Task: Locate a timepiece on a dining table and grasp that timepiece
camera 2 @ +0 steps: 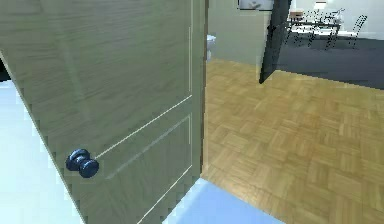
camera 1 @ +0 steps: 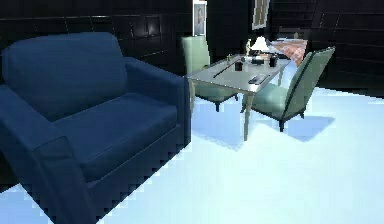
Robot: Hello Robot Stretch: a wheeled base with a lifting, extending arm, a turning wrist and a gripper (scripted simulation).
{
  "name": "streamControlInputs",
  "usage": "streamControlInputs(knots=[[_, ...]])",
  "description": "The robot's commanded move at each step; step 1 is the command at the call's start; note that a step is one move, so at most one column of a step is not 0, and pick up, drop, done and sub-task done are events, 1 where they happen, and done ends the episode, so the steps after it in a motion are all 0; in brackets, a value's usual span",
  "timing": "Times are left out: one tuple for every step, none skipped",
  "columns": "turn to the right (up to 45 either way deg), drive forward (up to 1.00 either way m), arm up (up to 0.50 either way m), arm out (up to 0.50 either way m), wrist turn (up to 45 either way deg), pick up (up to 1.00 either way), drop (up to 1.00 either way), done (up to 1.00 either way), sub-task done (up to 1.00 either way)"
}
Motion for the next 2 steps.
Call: streamControlInputs(knots=[[6.0,0.0,0.0,0.0,0.0,0.0,0.0,0.0,0.0],[0.0,1.0,0.0,0.0,0.0,0.0,0.0,0.0,0.0]])
